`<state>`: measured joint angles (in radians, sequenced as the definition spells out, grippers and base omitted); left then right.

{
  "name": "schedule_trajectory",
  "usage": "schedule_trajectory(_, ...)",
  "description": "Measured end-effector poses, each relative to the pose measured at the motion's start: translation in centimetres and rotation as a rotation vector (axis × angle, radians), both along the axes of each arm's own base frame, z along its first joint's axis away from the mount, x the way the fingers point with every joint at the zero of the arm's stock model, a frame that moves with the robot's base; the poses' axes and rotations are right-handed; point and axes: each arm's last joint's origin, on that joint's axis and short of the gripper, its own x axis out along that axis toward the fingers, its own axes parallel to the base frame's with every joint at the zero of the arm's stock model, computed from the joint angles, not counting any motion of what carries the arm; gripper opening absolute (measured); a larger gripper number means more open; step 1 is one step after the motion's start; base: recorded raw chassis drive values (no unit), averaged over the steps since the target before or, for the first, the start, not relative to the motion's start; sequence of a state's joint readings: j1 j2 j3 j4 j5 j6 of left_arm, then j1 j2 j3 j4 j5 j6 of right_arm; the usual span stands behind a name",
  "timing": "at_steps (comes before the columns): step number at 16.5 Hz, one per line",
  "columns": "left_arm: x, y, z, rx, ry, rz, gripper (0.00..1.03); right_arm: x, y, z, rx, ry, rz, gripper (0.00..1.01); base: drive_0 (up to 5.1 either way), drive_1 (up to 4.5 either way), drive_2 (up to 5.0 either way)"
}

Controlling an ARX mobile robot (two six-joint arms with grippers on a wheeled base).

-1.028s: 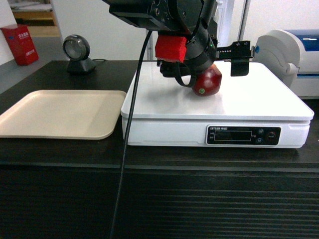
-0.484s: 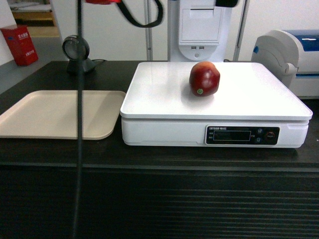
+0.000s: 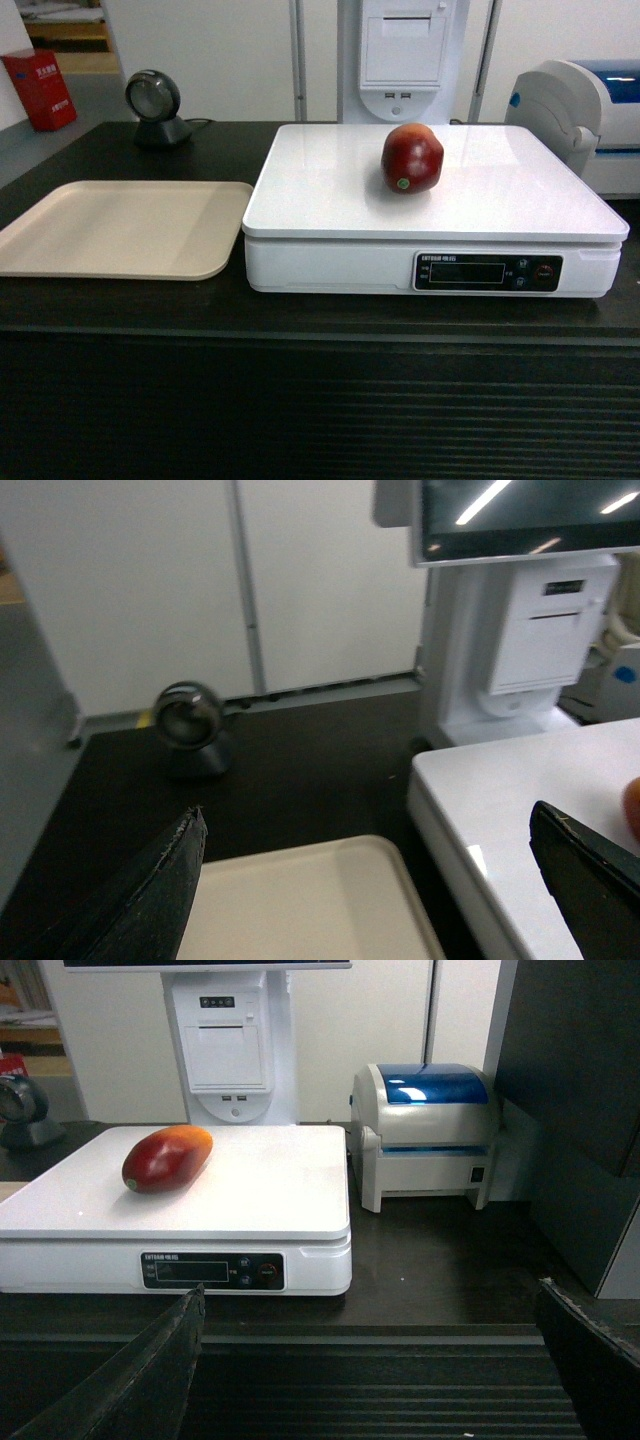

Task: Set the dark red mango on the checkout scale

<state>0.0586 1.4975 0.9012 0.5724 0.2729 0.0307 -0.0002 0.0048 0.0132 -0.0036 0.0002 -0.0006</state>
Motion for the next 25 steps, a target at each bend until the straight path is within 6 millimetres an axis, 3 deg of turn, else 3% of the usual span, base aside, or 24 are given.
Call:
schedule_trajectory(3,-4.8,6.0,0.8,0.001,-0.053,0.194,0.98,0.0,0.0,0.0,0.0,0.0,0.0,0.98,0.0,0.0,0.0)
schedule_trajectory(4,-6.2,7.1,1.4,0.008,-0.082,0.243,0.98,0.0,0.0,0.0,0.0,0.0,0.0,0.98,0.0,0.0,0.0)
schedule_trajectory(5,-7.4,7.3,1.4,-0.004,-0.048,0.239,0.9,0.0,0.0,0.0,0.0,0.0,0.0,0.98,0.0,0.0,0.0)
schedule_trajectory(7,-12.0,4.9,-2.0,-0.021,-0.013,0.214,0.59,0.0,0.0,0.0,0.0,0.0,0.0,0.98,0.0,0.0,0.0)
schedule_trajectory(12,-15.9,1.8,-6.2,-0.023,-0.004,0.212,0.01,0.0,0.0,0.0,0.0,0.0,0.0,0.98,0.0,0.0,0.0)
schedule_trajectory(20,-19.5,-1.2,-9.2,-0.024,-0.018,0.207,0.02,0.0,0.0,0.0,0.0,0.0,0.0,0.98,0.0,0.0,0.0)
schedule_trajectory(25,-20.8,-1.2,-10.1,-0.024,-0.017,0.216,0.02,0.0,0.0,0.0,0.0,0.0,0.0,0.98,0.0,0.0,0.0)
